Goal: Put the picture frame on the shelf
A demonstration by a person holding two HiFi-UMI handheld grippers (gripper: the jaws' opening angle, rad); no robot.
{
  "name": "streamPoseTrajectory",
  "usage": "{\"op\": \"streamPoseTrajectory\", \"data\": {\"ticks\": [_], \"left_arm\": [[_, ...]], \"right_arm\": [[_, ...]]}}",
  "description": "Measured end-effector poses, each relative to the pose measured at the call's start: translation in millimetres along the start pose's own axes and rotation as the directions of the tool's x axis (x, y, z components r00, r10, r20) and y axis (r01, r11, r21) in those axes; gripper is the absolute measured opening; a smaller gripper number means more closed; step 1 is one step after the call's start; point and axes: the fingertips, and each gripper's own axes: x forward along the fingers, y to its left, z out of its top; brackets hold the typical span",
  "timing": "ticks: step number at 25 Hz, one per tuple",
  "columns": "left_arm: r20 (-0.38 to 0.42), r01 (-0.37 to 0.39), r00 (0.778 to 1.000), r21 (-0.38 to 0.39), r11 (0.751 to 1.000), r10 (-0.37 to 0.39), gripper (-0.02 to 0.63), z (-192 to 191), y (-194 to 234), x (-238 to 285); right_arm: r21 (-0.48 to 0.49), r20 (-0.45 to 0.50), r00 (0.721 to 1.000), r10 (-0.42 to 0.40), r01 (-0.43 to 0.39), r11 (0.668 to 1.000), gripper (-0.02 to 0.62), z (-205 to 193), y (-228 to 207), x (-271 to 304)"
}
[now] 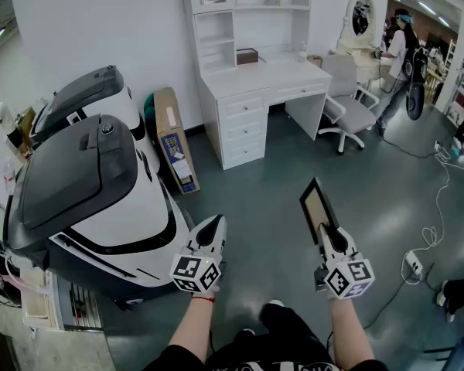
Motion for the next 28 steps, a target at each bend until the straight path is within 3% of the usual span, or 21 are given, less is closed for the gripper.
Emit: {"op": "streamPoseTrajectory", "data": {"ticks": [18, 28], "left_arm": [[0.006, -0.158, 0.987, 0.035, 0.987, 0.158, 0.008, -6, 52, 134], [0.019, -0.228, 0.974, 0.026, 0.973, 0.227, 0.008, -13, 65, 203]], "right_arm": [[-0.013, 0.023, 0.999, 0.037, -0.036, 0.999, 0.052, 26, -151, 119], [0.002, 0.005, 0.995, 0.100, -0.100, 0.995, 0.052, 30, -207, 175]]}}
